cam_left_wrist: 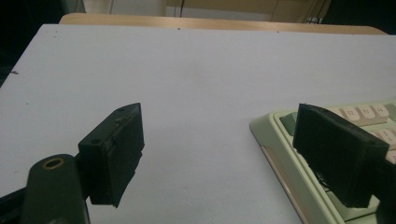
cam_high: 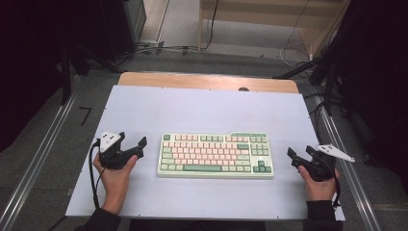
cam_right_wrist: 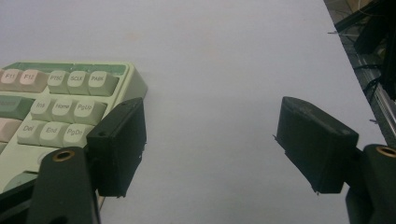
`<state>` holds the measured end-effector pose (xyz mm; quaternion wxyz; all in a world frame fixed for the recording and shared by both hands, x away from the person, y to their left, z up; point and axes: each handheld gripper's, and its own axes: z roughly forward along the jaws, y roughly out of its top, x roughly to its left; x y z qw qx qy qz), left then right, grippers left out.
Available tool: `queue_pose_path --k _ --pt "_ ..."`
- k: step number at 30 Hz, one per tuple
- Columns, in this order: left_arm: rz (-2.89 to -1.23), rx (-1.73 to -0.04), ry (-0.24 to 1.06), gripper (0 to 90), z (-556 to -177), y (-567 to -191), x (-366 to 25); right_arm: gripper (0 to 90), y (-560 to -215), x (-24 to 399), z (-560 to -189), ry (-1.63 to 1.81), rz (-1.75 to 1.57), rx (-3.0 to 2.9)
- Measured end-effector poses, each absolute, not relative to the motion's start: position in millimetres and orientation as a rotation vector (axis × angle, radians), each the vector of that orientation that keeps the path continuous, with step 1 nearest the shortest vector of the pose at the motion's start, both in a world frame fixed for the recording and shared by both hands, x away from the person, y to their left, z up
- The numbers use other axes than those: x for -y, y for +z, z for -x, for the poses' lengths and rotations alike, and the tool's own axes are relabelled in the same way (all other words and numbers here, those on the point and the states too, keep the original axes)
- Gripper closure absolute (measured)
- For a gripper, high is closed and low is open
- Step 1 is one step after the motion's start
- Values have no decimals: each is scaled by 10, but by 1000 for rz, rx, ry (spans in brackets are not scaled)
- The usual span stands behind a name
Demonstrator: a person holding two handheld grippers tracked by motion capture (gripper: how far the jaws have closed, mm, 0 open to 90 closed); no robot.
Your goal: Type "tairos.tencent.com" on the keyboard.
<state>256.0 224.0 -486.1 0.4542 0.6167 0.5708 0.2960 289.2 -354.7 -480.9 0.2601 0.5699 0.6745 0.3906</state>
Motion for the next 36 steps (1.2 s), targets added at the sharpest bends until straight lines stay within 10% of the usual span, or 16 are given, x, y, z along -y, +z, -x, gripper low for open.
queue_pose_path --k 26,36 --pt "-1575 -1298 571 207 -2575 -4810 -1858 227 -4815 3519 -2906 1043 -1534 -1840" --pt "-1636 -1147 519 623 -2595 -4764 -1720 227 -4821 3520 -2906 1038 -1540 -1844"
